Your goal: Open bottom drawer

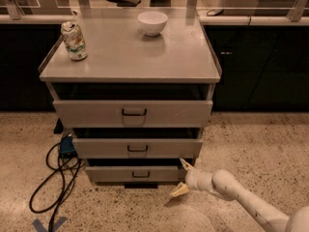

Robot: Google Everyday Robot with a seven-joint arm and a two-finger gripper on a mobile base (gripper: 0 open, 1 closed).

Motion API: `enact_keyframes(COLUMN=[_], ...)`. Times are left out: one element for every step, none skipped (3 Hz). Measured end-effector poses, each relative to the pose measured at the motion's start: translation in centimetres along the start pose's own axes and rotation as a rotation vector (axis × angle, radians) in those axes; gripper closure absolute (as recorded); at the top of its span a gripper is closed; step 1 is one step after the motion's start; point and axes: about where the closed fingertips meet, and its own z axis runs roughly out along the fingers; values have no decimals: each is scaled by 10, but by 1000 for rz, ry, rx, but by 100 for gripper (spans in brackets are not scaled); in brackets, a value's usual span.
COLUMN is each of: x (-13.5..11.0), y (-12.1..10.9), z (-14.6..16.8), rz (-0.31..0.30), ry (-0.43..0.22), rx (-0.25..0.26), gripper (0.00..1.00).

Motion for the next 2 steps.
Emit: enact_keyframes(x=[1,31], y=[1,-2], z=[3,25], rz=[0,39], ry=[6,44], rx=[-1,-9], gripper=[0,0])
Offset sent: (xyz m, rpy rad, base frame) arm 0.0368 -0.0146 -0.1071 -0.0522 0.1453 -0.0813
